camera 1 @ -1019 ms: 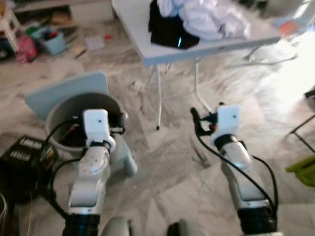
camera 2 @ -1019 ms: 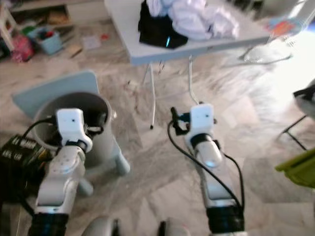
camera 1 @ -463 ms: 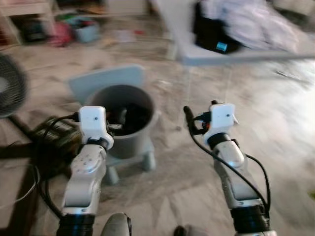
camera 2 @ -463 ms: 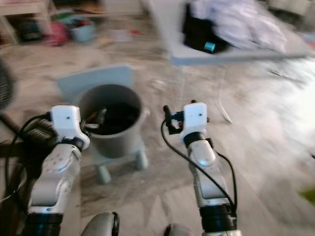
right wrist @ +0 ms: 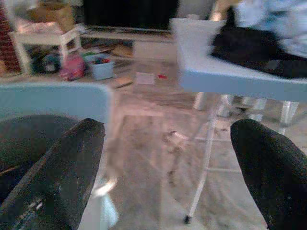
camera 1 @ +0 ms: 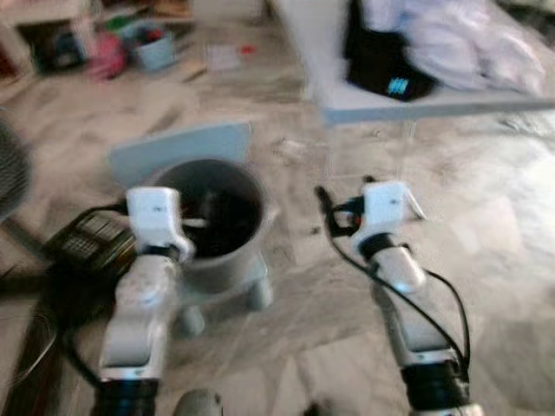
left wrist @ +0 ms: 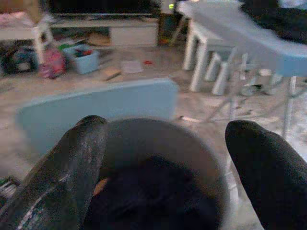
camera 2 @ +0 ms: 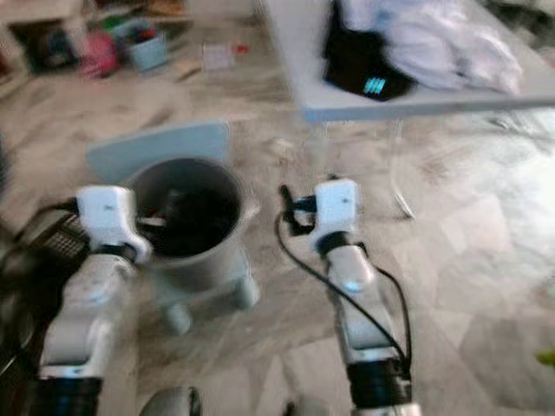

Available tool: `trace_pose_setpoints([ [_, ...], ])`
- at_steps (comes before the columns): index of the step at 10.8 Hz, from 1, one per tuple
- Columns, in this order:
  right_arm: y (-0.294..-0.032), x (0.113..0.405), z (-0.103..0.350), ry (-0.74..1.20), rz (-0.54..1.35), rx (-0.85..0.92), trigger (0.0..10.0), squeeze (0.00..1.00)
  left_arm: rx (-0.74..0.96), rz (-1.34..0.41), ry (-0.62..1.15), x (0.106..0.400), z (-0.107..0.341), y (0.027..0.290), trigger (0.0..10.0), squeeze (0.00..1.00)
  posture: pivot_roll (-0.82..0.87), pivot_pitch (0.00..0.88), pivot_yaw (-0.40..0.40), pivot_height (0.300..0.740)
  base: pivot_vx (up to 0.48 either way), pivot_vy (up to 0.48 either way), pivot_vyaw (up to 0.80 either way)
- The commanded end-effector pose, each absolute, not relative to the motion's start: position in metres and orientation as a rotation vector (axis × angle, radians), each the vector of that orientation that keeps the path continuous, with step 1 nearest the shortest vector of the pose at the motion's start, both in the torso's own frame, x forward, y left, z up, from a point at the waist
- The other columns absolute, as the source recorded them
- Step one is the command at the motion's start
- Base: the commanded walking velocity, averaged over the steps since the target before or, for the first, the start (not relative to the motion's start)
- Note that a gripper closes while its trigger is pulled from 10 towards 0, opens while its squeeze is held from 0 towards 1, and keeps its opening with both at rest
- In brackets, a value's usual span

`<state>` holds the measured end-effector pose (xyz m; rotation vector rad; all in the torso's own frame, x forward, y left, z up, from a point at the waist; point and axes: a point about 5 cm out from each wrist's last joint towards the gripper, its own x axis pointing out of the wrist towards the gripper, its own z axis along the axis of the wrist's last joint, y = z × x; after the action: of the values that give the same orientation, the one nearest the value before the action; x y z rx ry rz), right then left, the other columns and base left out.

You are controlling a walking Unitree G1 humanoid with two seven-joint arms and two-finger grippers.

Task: Hang hanger

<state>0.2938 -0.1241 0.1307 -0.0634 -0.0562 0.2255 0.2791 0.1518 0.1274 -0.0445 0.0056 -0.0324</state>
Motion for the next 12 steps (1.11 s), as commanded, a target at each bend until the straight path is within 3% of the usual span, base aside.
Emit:
trace_pose_setpoints([
  [1, -0.134, 0.293, 0.13, -0.053, 0.2, -0.069, 10.0, 0.0, -0.057, -0.07, -0.004, 0.278, 0.13, 0.142, 10.0, 0.0, 0.01, 0.091, -0.051, 0.74, 0.409, 0.0, 0.0],
  [4, -0.133, 0.293, 0.13, -0.053, 0.204, -0.069, 10.0, 0.0, -0.053, -0.06, -0.005, 0.279, 0.13, 0.143, 10.0, 0.0, 0.01, 0.09, -0.052, 0.74, 0.406, 0.0, 0.44],
  [6, -0.133, 0.293, 0.129, -0.048, 0.204, -0.069, 10.0, 0.0, -0.068, -0.05, -0.007, 0.28, 0.13, 0.143, 10.0, 0.0, 0.01, 0.09, -0.051, 0.74, 0.304, 0.371, 0.0],
  [9, -0.13, 0.295, 0.127, -0.047, 0.213, -0.069, 10.0, 0.0, -0.027, -0.001, -0.004, 0.284, 0.131, 0.146, 10.0, 0.0, 0.03, 0.083, -0.051, 0.74, 0.0, 0.0, 0.0],
  [12, -0.124, 0.302, 0.13, -0.069, 0.221, -0.063, 10.0, 0.0, 0.008, 0.028, -0.014, 0.289, 0.135, 0.155, 10.0, 0.0, 0.06, 0.046, -0.039, 0.74, 0.0, 0.0, 0.8],
])
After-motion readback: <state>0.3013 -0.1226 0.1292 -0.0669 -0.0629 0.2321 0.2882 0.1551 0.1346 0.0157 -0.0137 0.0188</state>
